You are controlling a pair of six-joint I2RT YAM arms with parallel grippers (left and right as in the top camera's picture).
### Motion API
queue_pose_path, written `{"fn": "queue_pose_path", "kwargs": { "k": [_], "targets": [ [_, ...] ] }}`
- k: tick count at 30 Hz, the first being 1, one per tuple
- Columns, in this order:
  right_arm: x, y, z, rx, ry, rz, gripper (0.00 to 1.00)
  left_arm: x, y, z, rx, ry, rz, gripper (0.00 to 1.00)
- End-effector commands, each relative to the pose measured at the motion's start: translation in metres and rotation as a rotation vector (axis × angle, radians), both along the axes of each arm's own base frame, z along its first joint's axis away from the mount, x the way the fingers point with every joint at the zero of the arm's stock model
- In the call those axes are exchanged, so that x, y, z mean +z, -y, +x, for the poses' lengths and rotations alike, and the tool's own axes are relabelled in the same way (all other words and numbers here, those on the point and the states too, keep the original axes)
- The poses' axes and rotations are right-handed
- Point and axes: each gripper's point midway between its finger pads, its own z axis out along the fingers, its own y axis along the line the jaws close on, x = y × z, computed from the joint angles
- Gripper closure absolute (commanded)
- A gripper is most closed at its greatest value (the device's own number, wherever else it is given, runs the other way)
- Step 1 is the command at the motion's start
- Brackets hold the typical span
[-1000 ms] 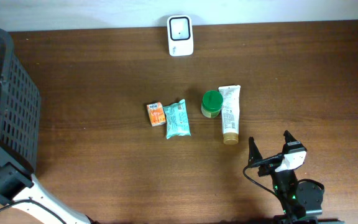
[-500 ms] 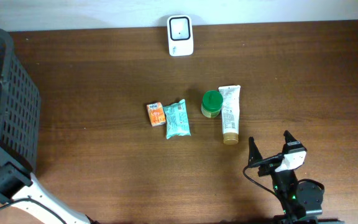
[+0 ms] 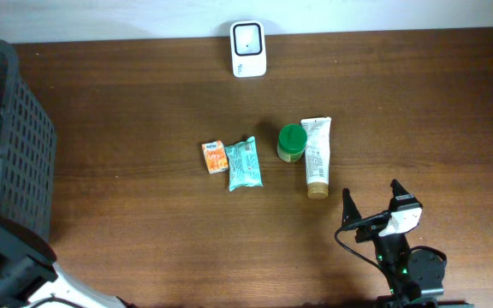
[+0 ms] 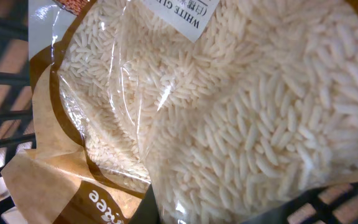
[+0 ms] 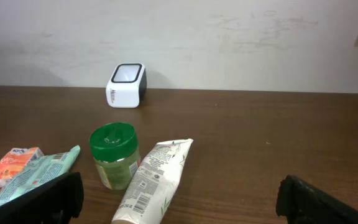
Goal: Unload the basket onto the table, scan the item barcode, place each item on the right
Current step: 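Reach the left gripper back into the basket toward the rice bag, then grasp the brown-and-clear rice bag and lift it out of the basket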
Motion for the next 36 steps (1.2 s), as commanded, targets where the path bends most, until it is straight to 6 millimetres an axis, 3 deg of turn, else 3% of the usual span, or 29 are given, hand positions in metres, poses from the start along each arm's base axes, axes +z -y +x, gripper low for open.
{"fn": "queue_pose_path", "kwargs": {
  "k": [1,4,5,8,11,16,19,22,24,29,30,36],
  "targets": [
    [-0.003,-0.001,0.0,0.001,-0.004,0.003,0.02,0.052,0.008,0.015,-0.029,0.174,0.04,1.0],
    [-0.003,-0.001,0.0,0.001,-0.004,0.003,0.02,0.093,0.018,0.026,-0.072,0.299,0.091,1.0],
    [-0.003,-0.001,0.0,0.001,-0.004,0.003,0.02,0.118,0.027,0.032,-0.103,0.369,0.128,1.0],
    [-0.003,-0.001,0.0,0.001,-0.004,0.003,0.02,0.165,0.047,0.04,-0.157,0.478,0.209,1.0],
    [-0.003,-0.001,0.0,0.001,-0.004,0.003,0.02,0.222,0.084,0.046,-0.237,0.613,0.297,1.0],
    [-0.003,-0.001,0.0,0.001,-0.004,0.003,0.02,0.276,0.156,0.047,-0.372,0.754,0.326,1.0],
    [-0.003,-0.001,0.0,0.001,-0.005,0.003,0.02,0.283,0.206,0.047,-0.469,0.781,0.282,1.0],
    [-0.003,-0.001,0.0,0.001,-0.004,0.003,0.02,0.26,0.242,0.048,-0.497,0.734,0.16,1.0],
    [-0.003,-0.001,0.0,0.001,-0.004,0.003,0.02,0.23,0.267,0.051,-0.518,0.655,0.065,1.0],
    [-0.003,-0.001,0.0,0.001,-0.004,0.003,0.02,0.137,0.32,0.057,-0.429,0.443,-0.174,1.0],
    [-0.003,-0.001,0.0,0.001,-0.004,0.003,0.02,0.083,0.346,0.058,-0.344,0.332,-0.265,1.0],
    [-0.003,-0.001,0.0,0.001,-0.004,0.003,0.02,-0.018,0.386,0.06,-0.284,0.143,-0.322,1.0]
  ]
}}
